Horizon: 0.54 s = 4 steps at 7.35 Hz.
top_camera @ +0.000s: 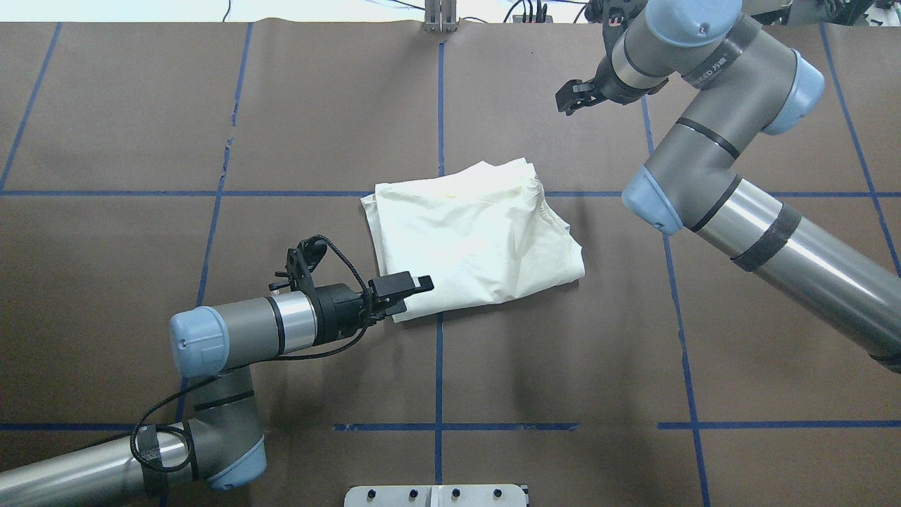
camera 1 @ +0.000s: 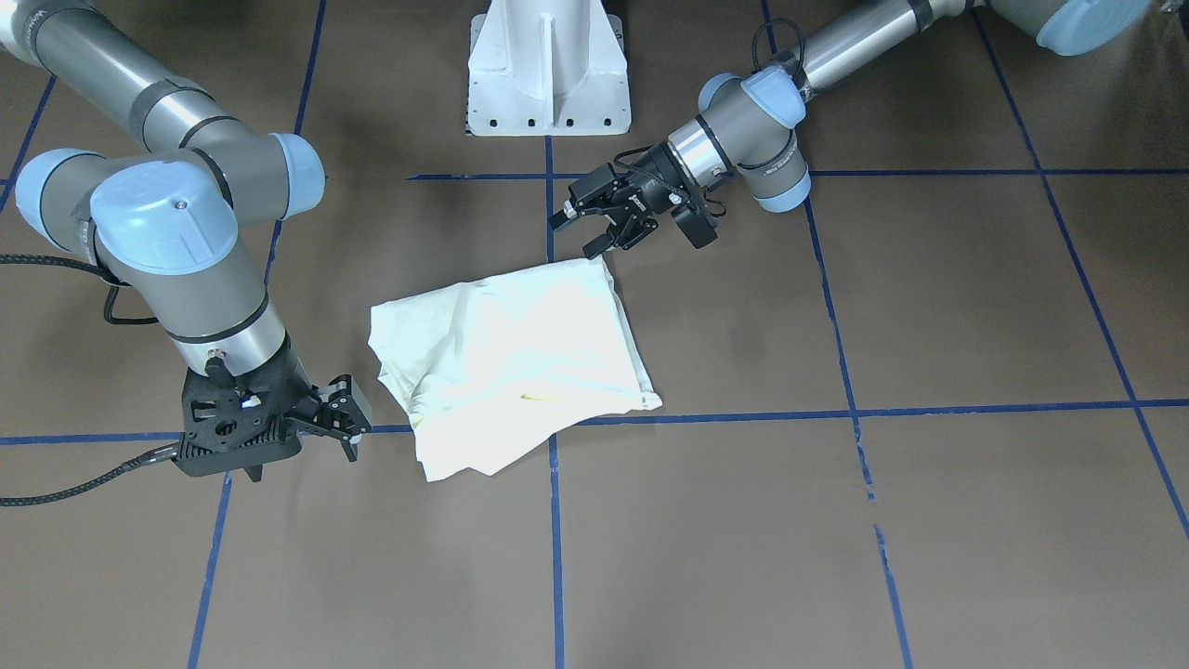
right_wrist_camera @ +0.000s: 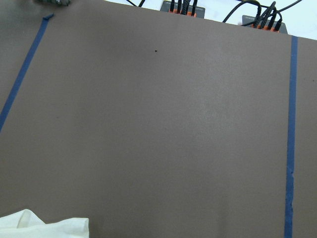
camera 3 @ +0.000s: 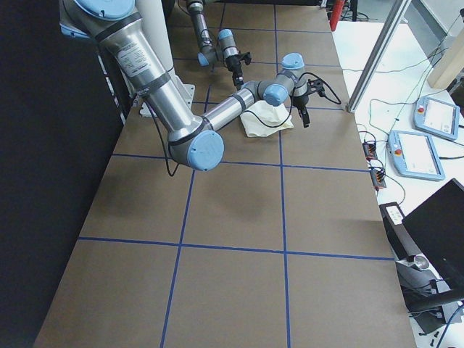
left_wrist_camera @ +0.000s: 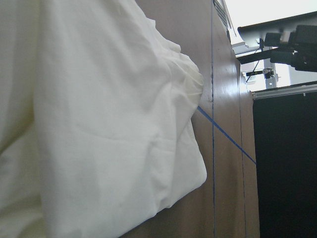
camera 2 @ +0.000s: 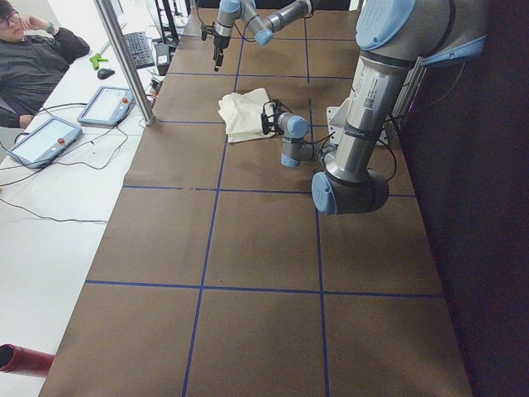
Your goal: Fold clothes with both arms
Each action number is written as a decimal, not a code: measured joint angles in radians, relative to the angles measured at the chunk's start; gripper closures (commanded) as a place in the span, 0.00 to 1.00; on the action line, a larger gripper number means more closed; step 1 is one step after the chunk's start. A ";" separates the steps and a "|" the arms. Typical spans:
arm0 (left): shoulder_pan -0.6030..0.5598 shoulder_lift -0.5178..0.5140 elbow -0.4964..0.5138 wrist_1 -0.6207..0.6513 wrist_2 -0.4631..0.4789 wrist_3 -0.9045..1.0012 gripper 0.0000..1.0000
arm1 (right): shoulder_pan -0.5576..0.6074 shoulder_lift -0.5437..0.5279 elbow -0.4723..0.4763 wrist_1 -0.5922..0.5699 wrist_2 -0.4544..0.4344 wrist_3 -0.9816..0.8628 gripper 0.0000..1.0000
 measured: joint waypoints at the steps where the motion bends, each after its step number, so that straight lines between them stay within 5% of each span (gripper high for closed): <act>1: 0.001 -0.001 0.021 -0.001 0.002 -0.003 0.00 | 0.000 -0.001 0.000 0.000 0.000 0.000 0.00; 4: 0.002 -0.003 0.047 -0.006 0.001 -0.006 0.00 | 0.001 -0.001 0.000 -0.001 0.000 0.000 0.00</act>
